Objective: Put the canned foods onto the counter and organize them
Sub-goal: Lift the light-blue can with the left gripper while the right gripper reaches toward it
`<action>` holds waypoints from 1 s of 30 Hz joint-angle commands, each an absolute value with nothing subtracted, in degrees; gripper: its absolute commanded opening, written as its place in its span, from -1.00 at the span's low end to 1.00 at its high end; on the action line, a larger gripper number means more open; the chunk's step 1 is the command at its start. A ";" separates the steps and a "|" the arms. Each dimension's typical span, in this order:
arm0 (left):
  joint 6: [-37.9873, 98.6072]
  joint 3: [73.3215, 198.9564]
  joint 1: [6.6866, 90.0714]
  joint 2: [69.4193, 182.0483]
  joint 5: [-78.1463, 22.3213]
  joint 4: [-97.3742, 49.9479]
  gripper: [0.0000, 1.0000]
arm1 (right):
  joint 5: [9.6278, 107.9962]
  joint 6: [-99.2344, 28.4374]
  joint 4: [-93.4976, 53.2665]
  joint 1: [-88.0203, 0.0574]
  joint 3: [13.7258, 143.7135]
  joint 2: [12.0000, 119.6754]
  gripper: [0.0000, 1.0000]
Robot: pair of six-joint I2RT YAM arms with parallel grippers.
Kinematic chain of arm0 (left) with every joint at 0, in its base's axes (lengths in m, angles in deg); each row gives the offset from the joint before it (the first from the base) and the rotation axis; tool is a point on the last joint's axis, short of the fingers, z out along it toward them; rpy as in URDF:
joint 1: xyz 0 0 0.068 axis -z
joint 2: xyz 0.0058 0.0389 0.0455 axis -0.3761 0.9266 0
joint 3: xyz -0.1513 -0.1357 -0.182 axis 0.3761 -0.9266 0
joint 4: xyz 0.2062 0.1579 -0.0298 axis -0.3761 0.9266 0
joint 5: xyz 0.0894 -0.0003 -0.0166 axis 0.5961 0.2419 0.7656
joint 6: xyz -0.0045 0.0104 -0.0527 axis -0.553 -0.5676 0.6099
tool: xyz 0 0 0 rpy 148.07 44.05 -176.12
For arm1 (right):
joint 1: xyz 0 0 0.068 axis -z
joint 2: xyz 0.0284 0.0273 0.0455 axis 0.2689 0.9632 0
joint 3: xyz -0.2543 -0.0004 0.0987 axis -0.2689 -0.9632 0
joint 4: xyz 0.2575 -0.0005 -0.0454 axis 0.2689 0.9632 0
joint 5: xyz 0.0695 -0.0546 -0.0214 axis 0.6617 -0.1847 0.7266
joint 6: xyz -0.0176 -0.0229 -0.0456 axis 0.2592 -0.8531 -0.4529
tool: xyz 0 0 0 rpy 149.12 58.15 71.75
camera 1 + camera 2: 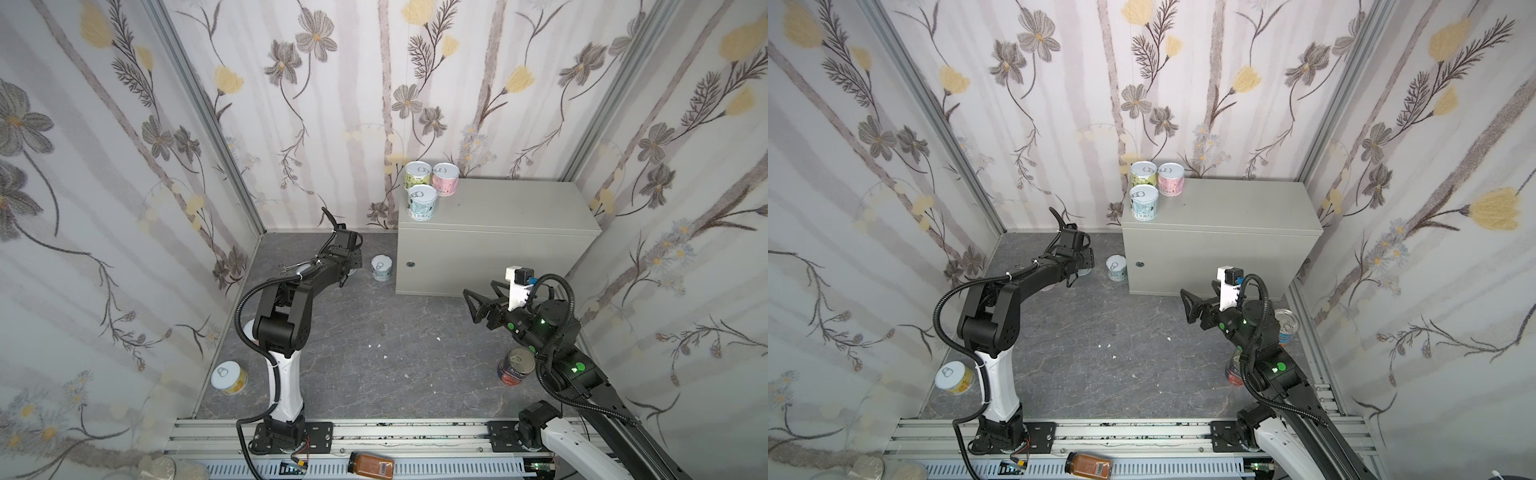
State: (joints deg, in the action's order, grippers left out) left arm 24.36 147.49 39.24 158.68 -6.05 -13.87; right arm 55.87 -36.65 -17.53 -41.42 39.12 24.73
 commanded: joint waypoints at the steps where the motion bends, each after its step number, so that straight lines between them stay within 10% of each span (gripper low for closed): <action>1: 23.06 148.40 40.06 156.03 -7.47 -11.78 0.22 | 55.59 -37.22 -20.15 -42.56 38.70 25.23 0.99; 30: 21.13 143.80 48.32 127.01 -22.36 7.65 0.22 | 62.77 -46.50 -30.75 -56.03 39.91 37.68 0.99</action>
State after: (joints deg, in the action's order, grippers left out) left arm 21.89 144.26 47.78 129.08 -20.96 7.71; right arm 61.32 -44.15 -27.60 -55.80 38.44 35.95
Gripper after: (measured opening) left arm 0.703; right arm 0.996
